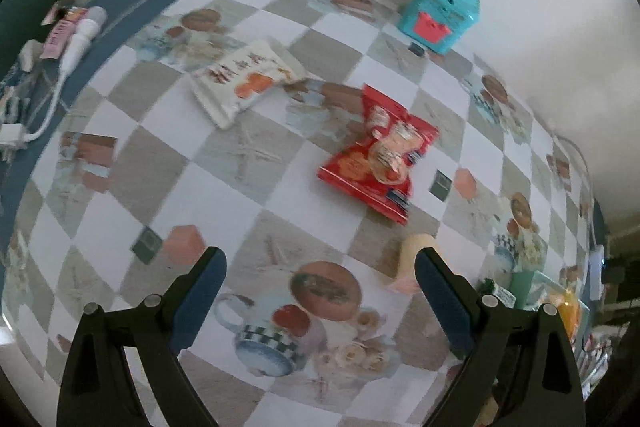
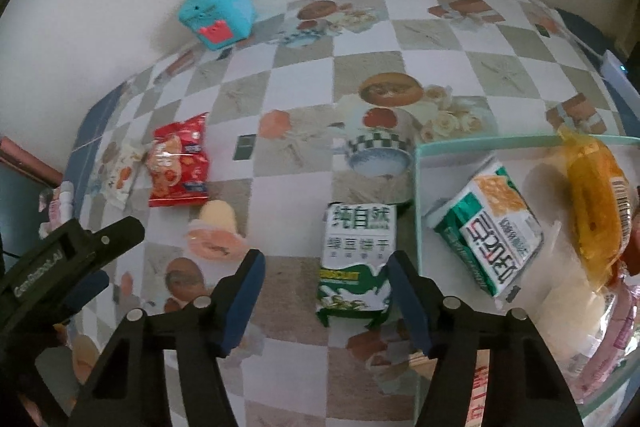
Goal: Organize snacks
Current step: 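Close the right tool on the green-white biscuit box, then grasp the peach cup with the left tool while the right tool lifts the biscuit box, then carry the biscuit box and peach cup over the white tray, then lower both items into the tray and open both tools, then move both open tools back toward the remaining snacks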
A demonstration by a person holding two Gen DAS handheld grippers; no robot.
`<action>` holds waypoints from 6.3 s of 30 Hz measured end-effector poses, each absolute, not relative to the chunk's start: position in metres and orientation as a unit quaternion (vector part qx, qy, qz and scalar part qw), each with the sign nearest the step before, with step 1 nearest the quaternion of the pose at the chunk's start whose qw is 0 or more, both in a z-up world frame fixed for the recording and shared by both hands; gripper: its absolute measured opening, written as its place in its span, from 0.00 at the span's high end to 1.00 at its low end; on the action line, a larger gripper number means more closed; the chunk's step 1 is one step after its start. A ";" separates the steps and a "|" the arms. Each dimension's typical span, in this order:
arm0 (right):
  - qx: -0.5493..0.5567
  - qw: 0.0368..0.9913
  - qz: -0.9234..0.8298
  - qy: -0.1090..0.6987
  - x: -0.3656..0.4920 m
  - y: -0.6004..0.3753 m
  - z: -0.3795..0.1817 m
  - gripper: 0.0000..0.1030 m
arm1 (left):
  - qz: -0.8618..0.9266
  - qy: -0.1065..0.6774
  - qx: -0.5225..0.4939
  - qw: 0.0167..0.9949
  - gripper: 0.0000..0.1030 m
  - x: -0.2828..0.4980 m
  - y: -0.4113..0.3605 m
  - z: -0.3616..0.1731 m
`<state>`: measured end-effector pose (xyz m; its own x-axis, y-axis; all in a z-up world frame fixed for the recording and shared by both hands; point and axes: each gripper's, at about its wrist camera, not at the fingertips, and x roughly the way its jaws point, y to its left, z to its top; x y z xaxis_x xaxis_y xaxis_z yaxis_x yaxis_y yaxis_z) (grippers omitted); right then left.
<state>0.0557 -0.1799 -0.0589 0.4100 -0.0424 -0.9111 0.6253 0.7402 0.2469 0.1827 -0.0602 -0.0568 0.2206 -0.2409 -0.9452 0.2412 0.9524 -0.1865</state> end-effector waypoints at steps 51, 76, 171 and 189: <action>0.284 0.787 -0.216 0.503 0.038 -0.174 -0.037 0.57 | -0.188 0.605 0.051 0.772 0.55 0.155 -0.089 -0.041; 0.367 0.749 -0.328 0.444 -0.077 -0.237 -0.003 0.57 | -0.287 0.536 0.120 0.785 0.55 0.056 -0.145 0.016; 0.298 0.766 -0.293 0.488 -0.030 -0.192 -0.010 0.00 | -0.015 0.557 0.045 0.829 0.15 0.159 0.016 -0.011; 0.264 0.794 -0.236 0.495 0.042 -0.138 -0.009 0.00 | -0.006 0.560 0.019 0.828 0.14 0.185 0.065 -0.016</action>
<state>0.0421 -0.1378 -0.0085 0.3991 -0.1146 -0.9097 0.6360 0.7493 0.1846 0.1850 0.0650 -0.0160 0.3726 0.0122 -0.9279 0.0306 0.9992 0.0255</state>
